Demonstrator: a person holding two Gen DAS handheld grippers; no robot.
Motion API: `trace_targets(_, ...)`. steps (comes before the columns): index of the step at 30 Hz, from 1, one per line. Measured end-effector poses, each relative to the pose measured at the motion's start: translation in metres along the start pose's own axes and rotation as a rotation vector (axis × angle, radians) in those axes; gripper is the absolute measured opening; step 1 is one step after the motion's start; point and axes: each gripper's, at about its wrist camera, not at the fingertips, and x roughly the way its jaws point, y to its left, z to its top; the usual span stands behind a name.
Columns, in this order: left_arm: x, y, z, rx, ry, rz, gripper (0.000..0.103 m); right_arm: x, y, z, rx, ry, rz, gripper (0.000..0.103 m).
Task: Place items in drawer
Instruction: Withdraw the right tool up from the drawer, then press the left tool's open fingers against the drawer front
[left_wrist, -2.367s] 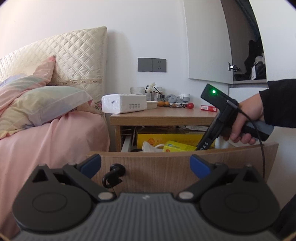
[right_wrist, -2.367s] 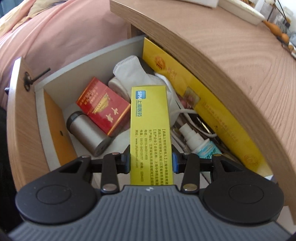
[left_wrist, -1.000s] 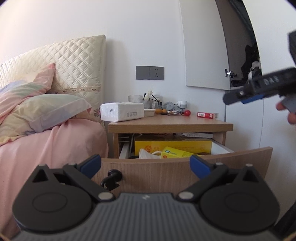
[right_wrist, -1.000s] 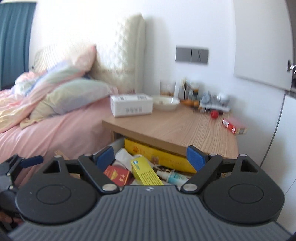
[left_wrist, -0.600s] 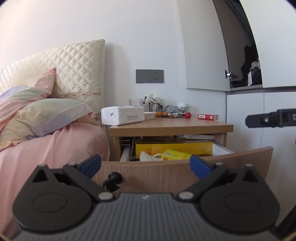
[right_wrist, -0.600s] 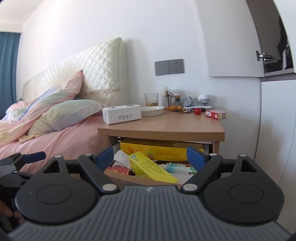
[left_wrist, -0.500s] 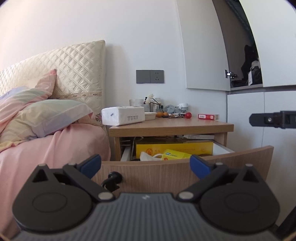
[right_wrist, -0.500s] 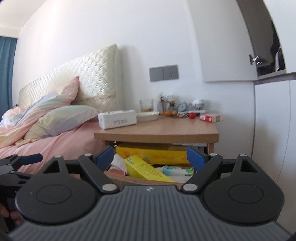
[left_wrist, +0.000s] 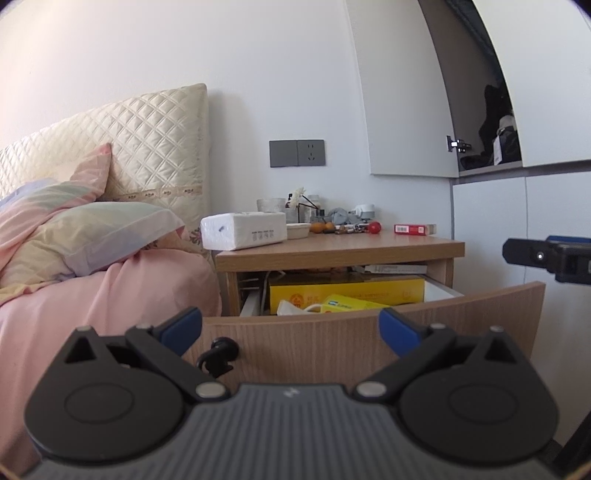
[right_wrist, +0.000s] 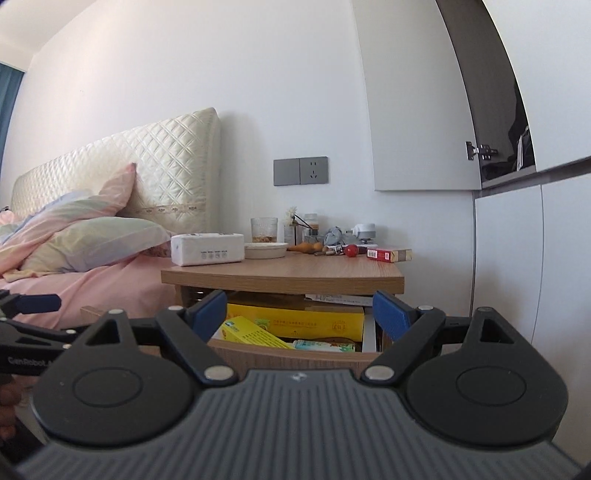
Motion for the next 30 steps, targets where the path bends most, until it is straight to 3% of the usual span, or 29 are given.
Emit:
trace_targets(22, -0.016, -0.008, 0.0, -0.022, -0.024, -0.017, 0.103, -0.016, -0.003, -0.002, 0.022, 0.008, 0.022, 0.088)
trace_targets(25, -0.019, -0.011, -0.001, -0.018, -0.031, -0.006, 0.099, -0.018, -0.001, -0.002, 0.019, 0.006, 0.016, 0.087)
trace_targets(30, -0.018, -0.012, -0.002, -0.029, -0.04, 0.013, 0.089, -0.018, -0.002, -0.005, 0.025, 0.023, 0.04, 0.073)
